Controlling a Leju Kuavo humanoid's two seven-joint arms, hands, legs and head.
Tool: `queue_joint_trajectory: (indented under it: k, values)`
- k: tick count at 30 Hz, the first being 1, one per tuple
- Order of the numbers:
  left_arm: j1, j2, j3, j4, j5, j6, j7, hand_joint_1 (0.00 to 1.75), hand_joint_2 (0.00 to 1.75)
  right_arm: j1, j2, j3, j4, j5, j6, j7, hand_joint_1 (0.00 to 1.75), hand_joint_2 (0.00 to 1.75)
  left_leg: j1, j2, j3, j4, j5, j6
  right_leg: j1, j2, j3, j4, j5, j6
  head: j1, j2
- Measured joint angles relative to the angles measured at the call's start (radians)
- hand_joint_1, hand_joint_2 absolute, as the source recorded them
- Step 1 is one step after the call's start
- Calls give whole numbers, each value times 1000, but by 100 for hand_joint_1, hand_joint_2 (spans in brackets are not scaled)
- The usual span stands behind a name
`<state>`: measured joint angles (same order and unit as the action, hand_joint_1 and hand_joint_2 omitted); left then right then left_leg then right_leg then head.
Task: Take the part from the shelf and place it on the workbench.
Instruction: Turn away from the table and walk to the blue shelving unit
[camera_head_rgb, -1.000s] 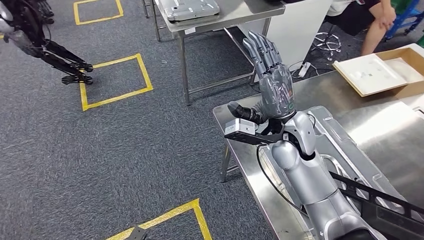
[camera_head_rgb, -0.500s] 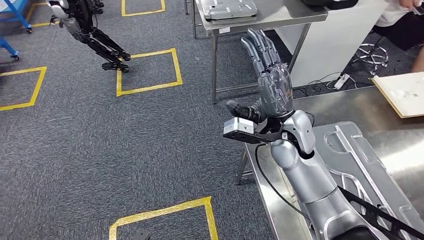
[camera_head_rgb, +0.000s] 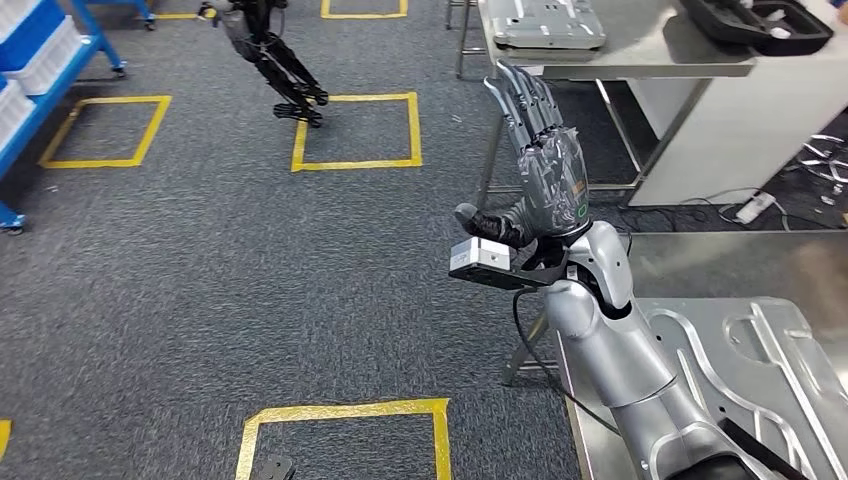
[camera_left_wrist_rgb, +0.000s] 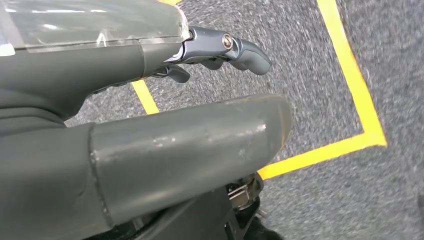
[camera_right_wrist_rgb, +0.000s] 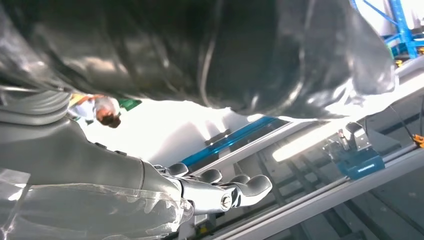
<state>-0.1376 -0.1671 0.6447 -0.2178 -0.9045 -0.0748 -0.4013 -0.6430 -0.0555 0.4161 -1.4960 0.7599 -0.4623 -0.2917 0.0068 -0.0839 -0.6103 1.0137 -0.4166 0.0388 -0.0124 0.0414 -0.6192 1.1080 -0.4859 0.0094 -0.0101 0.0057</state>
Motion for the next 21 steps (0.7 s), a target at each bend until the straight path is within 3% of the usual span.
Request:
queue_joint_trajectory:
  k: [2, 4, 5, 7, 9, 11, 12, 13, 15, 17, 20, 21]
  values:
    - [-2, -1, 0, 0, 0, 0, 0, 0, 0, -1, -1, 0, 0, 0, 0, 0, 0, 0, 1, -20, -9, 5, 1, -9, -1, 33, 29, -72, 20, -4, 0, 0]
    - [-2, -1, 0, 0, 0, 0, 0, 0, 0, -2, 0, 0, 0, 0, 0, 0, 0, 0, 4, -41, -17, 4, 6, -22, -1, 23, 31, -79, 18, -8, 0, 0]
    - [0, -1, 0, 0, 0, 0, 0, 0, 0, -3, 0, 0, 0, 0, 0, 0, 0, 0, 3, -38, -20, 7, 4, -28, -2, 11, 34, -84, 20, -12, 0, 0]
    - [3, -1, 0, 0, -1, 0, 1, 0, 0, -7, 0, 0, -1, 0, 0, 1, 0, 0, 0, 4, -44, 56, -27, -36, -5, -16, 41, -93, 25, -25, -2, 0]
    - [0, 0, 0, 0, -2, -1, 1, 0, 0, -9, 1, 1, -1, 0, 1, 1, 0, 0, 1, 56, -101, 176, -89, -41, -2, -43, 43, -95, 24, -33, -4, 0]
    - [-2, 0, 0, 0, -2, -2, 2, 0, 0, -9, 1, 2, -2, 0, 1, 1, 0, 0, 4, 73, -149, 278, -123, -45, 1, -71, 43, -93, 21, -35, -4, 0]
    - [-1, 0, 0, 0, -2, -2, 3, 0, 0, -9, 1, 3, -2, 1, 1, 1, 0, 0, 5, 76, -151, 284, -116, -46, 2, -84, 43, -92, 19, -35, -4, 0]
    - [-1, 0, 0, 0, -2, -2, 3, 0, 0, -9, 1, 4, -2, 1, 1, 1, 0, 0, 5, 81, -131, 248, -91, -46, 2, -96, 44, -90, 17, -33, -4, 0]
    - [-2, 0, 0, 0, -2, -2, 3, 0, 0, -12, 1, 5, -2, 2, 1, 1, 0, 0, 1, 113, -55, 111, -34, -40, 5, -119, 47, -85, 9, -28, -4, 0]
    - [-5, 0, 0, 0, -2, -2, 3, 0, 0, -15, 0, 5, -2, 3, 2, 1, 0, 0, -8, 140, -10, 22, -11, -30, 10, -138, 49, -82, 4, -20, -3, 0]
    - [-3, 0, 0, 0, -2, -2, 3, 0, 0, -18, 1, 6, -2, 3, 2, 1, 0, 0, -10, 117, -9, 7, -8, -14, 13, -161, 53, -83, -1, -8, -3, 0]
    - [-2, 0, 0, 0, -2, -2, 3, 0, 0, -18, 1, 6, -2, 3, 2, 1, 0, 0, -8, 106, -7, 1, -5, -7, 11, -148, 52, -75, -11, -3, -3, 0]
